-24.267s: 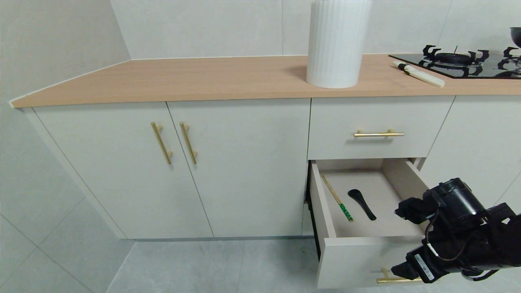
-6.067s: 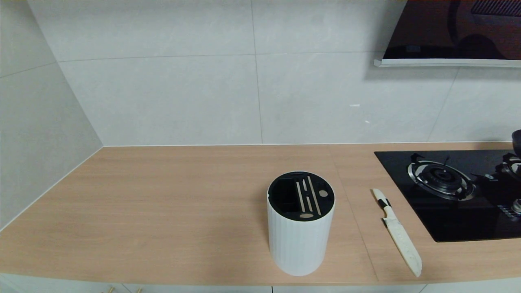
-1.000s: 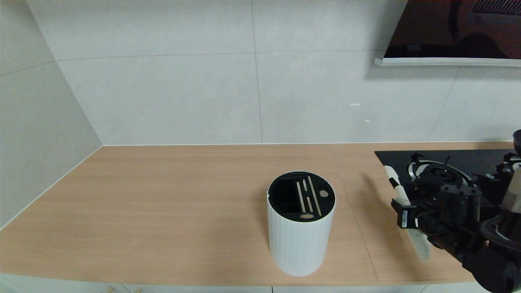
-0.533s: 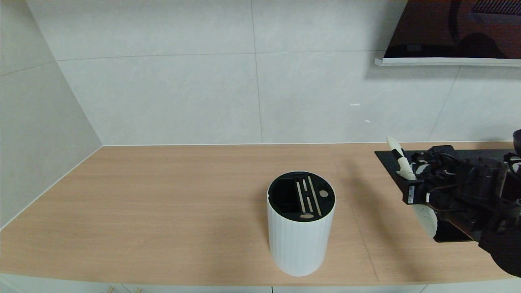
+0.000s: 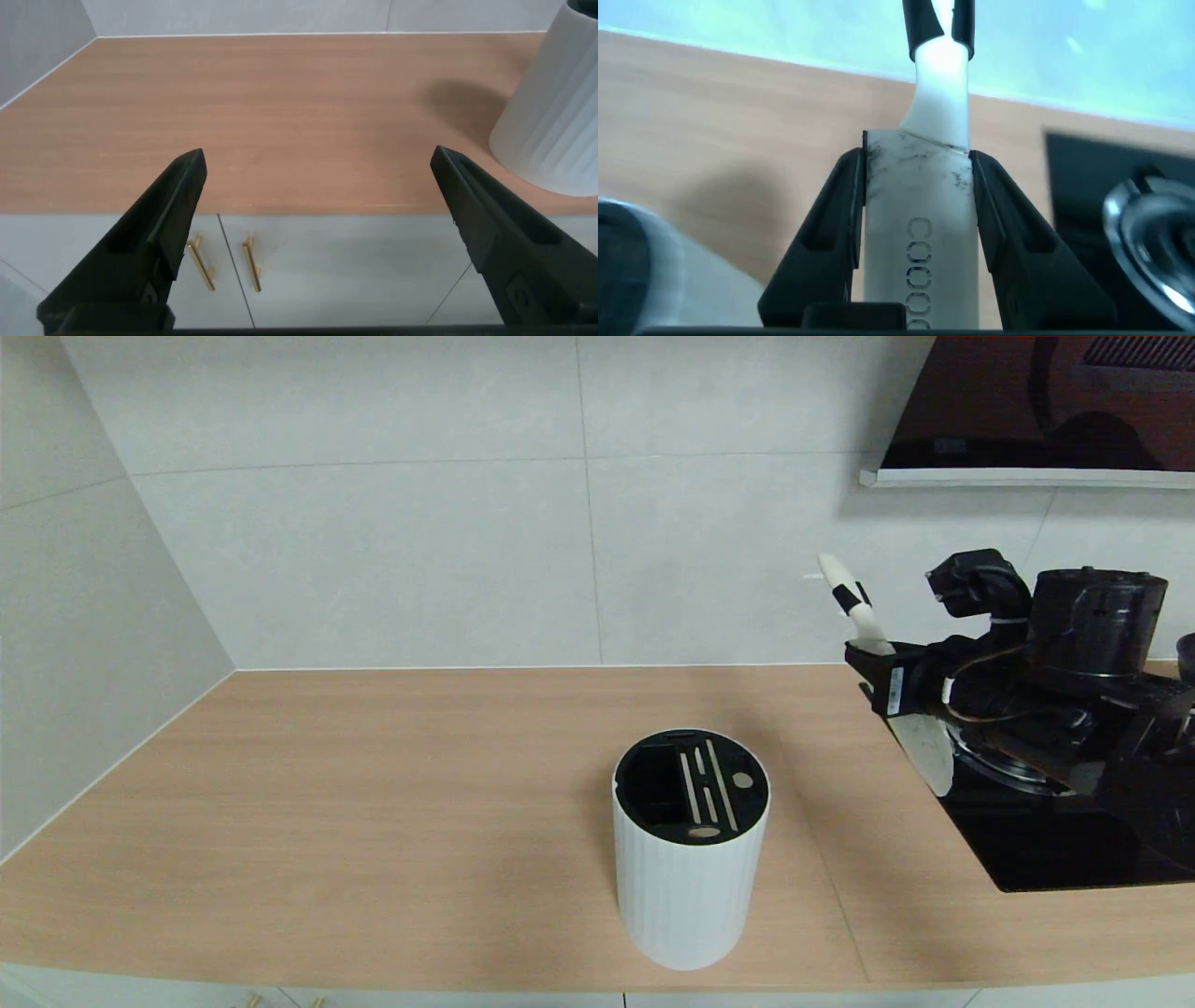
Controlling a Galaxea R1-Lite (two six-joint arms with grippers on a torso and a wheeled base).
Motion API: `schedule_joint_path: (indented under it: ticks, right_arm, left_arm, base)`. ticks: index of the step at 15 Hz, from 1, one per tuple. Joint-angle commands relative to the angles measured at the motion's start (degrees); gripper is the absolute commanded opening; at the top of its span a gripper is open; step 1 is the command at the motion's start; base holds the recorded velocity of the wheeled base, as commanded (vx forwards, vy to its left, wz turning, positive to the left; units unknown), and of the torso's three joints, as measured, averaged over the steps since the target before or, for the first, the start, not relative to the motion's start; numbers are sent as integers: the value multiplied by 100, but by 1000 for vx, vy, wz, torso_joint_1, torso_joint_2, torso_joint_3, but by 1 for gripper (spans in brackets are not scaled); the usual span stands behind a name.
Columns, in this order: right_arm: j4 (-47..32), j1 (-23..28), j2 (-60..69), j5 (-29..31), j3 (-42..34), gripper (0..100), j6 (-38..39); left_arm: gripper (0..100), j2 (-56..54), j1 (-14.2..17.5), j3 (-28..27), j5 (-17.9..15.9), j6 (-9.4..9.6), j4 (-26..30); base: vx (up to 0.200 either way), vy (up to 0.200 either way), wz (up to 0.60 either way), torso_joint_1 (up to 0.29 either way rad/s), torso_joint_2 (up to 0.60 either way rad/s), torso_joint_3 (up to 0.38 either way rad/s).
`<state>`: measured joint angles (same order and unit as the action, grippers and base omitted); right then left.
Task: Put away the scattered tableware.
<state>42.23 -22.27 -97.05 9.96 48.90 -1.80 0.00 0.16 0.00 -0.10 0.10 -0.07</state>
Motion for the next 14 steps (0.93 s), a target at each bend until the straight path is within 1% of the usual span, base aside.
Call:
schedule_joint_path:
  ticks: [1, 3, 8, 9, 10, 11, 12, 13, 14]
  right_arm:
    - [-312, -497, 556, -64, 15, 0, 136]
    - [-312, -585, 661, -99, -161, 0, 180]
    - [-294, -893, 837, -135, -205, 0, 189]
    - [-303, -937, 846, -135, -205, 0, 189]
    - [-303, -946, 854, -135, -205, 0, 189]
    - [-303, -998, 863, -135, -205, 0, 189]
    - [-312, -1095, 890, -126, -196, 0, 189]
    - [-312, -1139, 881, -126, -214, 0, 189]
    - [-312, -1174, 881, -126, -240, 0, 189]
  left_arm:
    - [100, 9, 2, 0, 1, -1, -1]
    - [100, 9, 2, 0, 1, -1, -1]
    - [100, 0, 2, 0, -17, 25, -28]
    - [100, 0, 2, -35, -34, 17, -37]
    - [100, 0, 2, -255, -87, -10, -37]
    - [100, 9, 2, -519, -236, -27, -1]
    - [100, 79, -25, -729, -588, -27, 104]
    - [100, 343, -113, -1002, -1142, -27, 297]
    - [100, 800, -130, -1468, -1687, -177, 394]
  base:
    - [0, 0, 0, 0, 0, 0]
    - [0, 0, 0, 0, 0, 0]
    - [0, 0, 0, 0, 0, 0]
    - [0, 0, 0, 0, 0, 0]
    - [0, 0, 0, 0, 0, 0]
    - [0, 0, 0, 0, 0, 0]
    - [0, 0, 0, 0, 0, 0]
    - [0, 0, 0, 0, 0, 0]
    - [0, 0, 0, 0, 0, 0]
